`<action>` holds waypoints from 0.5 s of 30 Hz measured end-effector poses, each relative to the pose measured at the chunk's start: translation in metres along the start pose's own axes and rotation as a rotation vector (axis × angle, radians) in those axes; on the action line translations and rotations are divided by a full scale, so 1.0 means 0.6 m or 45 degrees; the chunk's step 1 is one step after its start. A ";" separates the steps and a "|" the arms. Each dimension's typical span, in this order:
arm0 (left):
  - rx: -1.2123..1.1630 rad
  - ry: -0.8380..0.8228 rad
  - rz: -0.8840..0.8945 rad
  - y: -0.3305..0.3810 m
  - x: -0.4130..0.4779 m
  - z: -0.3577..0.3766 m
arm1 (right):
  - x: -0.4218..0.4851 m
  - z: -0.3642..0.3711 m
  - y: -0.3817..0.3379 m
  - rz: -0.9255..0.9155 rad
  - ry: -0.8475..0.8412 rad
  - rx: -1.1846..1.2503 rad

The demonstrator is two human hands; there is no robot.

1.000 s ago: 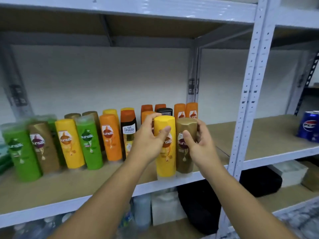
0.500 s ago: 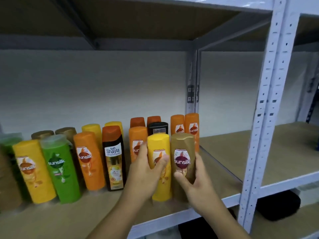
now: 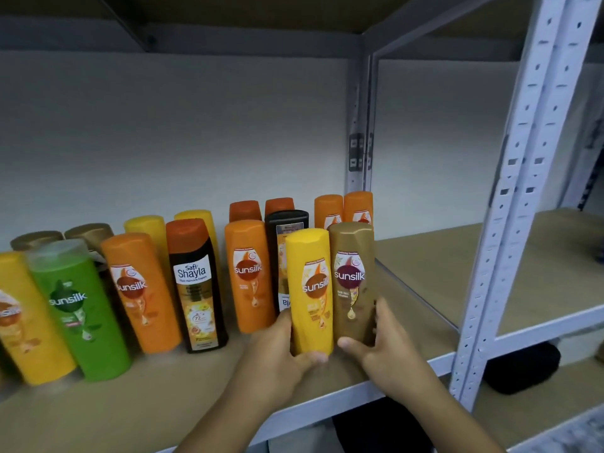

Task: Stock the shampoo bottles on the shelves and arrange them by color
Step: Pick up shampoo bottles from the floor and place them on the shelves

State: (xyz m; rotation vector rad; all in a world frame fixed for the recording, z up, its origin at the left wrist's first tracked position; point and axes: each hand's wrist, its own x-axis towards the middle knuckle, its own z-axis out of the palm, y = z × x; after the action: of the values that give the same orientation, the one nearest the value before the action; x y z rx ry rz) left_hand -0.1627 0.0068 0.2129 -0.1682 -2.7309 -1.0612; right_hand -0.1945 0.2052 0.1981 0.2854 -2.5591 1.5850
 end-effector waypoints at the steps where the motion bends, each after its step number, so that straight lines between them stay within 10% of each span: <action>1: -0.002 0.018 -0.018 0.001 0.003 0.007 | 0.004 -0.003 0.002 0.021 0.012 0.000; 15: -0.009 0.297 0.057 0.000 0.047 0.101 | 0.045 -0.034 0.036 0.035 0.249 -0.028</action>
State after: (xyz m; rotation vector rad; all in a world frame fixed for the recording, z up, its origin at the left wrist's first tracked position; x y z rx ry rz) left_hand -0.1993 0.0488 0.1759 -0.0986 -2.5038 -1.0102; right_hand -0.2254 0.2303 0.1938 0.0888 -2.4398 1.5105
